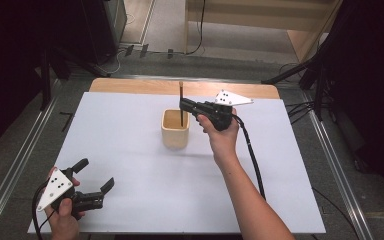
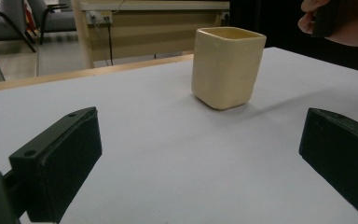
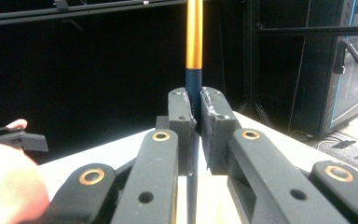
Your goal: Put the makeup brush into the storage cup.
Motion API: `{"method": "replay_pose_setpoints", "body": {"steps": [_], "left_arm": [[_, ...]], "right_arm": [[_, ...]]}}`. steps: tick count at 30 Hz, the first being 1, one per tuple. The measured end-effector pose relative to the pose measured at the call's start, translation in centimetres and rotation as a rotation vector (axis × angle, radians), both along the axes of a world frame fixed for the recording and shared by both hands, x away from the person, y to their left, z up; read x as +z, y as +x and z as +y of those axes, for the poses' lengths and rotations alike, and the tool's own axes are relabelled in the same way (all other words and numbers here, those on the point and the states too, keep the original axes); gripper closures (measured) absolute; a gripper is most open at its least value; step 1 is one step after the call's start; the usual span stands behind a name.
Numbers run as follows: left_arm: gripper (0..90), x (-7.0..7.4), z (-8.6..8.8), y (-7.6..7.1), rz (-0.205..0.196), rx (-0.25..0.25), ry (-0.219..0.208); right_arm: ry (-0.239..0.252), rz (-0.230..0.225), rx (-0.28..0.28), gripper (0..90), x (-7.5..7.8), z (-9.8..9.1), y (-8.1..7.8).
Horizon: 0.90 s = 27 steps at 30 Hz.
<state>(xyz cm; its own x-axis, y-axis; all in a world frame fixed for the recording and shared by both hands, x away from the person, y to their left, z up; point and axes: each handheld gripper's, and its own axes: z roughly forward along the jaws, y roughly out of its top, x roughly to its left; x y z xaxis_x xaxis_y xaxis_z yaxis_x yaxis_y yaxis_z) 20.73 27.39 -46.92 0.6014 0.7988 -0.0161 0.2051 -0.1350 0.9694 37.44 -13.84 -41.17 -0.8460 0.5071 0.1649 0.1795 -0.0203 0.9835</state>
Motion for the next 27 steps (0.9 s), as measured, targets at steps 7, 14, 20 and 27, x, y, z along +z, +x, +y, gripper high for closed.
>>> {"method": "replay_pose_setpoints", "body": {"steps": [7,14,20,27], "left_arm": [[0.0,0.0,0.1,0.0,-0.001,0.001,-0.002],[0.0,0.0,0.0,0.0,0.002,0.001,-0.001],[0.0,0.0,0.1,0.0,-0.001,0.002,-0.006],[0.0,0.0,0.1,0.0,-0.002,0.002,-0.003]], "right_arm": [[-0.021,0.011,-0.005,84.7,-0.7,0.1,0.2],[-0.032,0.016,-0.008,84.7,-1.1,0.4,0.3],[-0.039,0.022,-0.018,84.7,-1.7,0.4,0.3],[-0.050,0.044,-0.034,84.7,-2.8,0.2,0.3]]}}
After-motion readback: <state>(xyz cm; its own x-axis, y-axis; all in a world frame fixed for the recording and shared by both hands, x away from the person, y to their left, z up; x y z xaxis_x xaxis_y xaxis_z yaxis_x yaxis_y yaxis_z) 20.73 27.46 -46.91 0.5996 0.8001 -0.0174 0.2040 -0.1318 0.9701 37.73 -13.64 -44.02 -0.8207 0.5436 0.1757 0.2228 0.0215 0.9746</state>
